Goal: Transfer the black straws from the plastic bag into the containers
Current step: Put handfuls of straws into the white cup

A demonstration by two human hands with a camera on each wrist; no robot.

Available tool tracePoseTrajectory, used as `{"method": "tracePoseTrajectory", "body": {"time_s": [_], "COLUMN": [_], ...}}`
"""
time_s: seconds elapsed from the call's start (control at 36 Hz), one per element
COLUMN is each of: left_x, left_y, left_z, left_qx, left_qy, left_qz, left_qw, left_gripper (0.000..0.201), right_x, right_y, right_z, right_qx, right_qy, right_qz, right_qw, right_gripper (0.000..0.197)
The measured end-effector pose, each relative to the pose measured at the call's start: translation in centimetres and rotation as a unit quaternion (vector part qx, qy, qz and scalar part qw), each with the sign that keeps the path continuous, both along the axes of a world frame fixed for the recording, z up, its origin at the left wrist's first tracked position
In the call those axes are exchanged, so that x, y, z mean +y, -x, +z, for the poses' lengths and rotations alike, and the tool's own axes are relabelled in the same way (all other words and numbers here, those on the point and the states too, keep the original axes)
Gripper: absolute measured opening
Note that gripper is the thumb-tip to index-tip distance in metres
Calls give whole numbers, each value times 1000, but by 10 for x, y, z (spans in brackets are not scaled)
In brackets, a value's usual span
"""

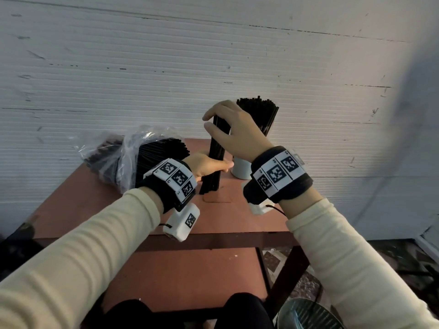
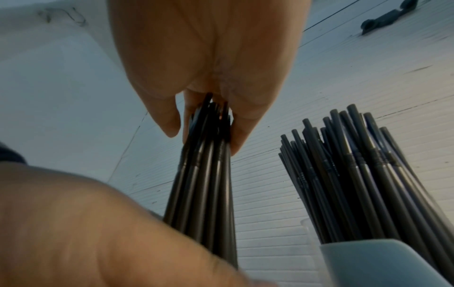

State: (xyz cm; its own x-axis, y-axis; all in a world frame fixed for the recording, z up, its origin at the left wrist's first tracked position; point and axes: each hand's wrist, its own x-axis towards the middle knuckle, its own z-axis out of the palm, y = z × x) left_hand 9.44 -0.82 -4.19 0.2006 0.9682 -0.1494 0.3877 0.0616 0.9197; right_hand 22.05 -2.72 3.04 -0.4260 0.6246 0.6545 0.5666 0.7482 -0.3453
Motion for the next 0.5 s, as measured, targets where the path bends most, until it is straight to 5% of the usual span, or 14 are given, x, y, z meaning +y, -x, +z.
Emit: {"method": "tracePoseTrajectory", "body": {"time_s": [0.14,0.25,0.33,0.42,0.5], "left_x": [-1,-4,-8,-23,-35], "left_y": [-1,-1,1,0,-5], "left_z": [-2,3,10,23,33], "left_qx": [16,-13,-30,3,51], "left_qy": [-11,-63,-118,-175,-183], "left_qz": [23,24,3,-80,-196], "left_qw": [1000,998,993,981,962], "left_gripper": [48,44,33,25,26], "right_x": [-4,-9,-17,-26,-29], "right_y": [1,-1,-11,-26,-37], "right_z": [1,7,13,13,8], "right_qx": [5,38,68,53,34], "right_qy": [-8,-9,31,108,147], "right_qz": [4,-2,-11,-23,2], "right_qw": [1000,999,997,992,989], "right_gripper": [26,81,105,102,76]}}
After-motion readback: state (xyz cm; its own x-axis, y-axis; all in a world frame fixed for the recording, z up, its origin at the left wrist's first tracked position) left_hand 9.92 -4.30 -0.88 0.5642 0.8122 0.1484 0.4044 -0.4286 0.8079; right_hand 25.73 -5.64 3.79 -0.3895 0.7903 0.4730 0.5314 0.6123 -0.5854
